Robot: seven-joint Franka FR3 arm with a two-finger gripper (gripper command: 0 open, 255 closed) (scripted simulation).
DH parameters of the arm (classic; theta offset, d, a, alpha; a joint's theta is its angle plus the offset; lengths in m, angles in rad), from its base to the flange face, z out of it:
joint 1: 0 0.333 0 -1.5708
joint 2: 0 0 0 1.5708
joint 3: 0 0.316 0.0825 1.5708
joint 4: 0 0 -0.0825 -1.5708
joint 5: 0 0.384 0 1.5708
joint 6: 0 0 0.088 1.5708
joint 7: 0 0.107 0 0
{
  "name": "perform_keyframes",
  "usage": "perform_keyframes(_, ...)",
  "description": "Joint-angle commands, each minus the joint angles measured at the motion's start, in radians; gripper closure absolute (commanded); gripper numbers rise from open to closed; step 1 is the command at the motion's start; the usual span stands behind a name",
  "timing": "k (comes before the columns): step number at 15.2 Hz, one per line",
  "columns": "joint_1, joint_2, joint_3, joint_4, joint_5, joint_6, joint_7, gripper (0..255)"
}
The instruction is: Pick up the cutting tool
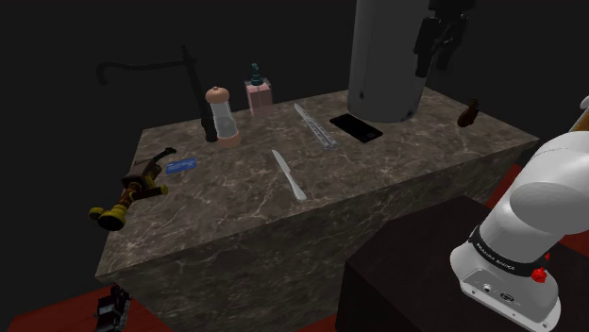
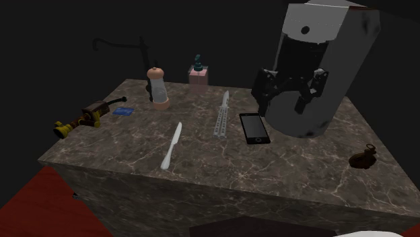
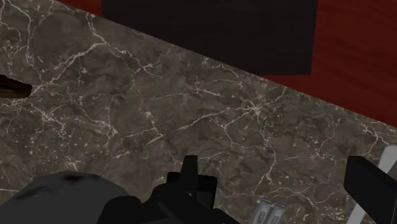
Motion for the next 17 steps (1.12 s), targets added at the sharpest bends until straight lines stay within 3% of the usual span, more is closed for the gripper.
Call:
perform_keyframes(1,0.0,0.0,0.0,0.0,0.0,0.0,0.0,0)
perform_keyframes(9,0.009,0.236,0.02,0.007,0.001,0.248,-0.006,0)
perform_keyframes(17,0.015,0.512,0.038,0.104,-0.005,0.447,-0.006,0)
